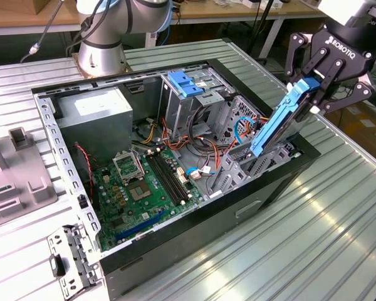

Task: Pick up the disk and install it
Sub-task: 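Pick up the disk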

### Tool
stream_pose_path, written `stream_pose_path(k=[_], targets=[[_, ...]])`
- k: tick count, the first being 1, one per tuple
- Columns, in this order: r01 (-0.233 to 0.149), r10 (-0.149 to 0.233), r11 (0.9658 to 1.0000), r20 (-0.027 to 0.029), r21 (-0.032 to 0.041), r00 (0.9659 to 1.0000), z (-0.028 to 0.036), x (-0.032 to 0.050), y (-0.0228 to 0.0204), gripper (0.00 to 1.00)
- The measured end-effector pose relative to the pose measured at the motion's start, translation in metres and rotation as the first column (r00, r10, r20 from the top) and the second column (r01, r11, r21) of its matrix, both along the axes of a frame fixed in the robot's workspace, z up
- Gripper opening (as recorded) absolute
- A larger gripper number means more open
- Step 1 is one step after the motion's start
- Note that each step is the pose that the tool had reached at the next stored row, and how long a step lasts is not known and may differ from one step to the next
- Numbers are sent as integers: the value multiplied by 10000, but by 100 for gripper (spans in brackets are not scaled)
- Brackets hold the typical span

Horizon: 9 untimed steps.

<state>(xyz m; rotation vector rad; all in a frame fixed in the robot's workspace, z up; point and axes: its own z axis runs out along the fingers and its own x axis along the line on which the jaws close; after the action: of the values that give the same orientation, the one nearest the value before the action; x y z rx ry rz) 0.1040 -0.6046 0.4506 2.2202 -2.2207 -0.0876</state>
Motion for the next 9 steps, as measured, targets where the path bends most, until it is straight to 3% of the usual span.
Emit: stream_pose_path(k=[6,9], targets=[[1,-1,10000,-87,13,10000,1,170,-6,36],[0,0,10000,-102,15,9999,1,209,-6,36]])
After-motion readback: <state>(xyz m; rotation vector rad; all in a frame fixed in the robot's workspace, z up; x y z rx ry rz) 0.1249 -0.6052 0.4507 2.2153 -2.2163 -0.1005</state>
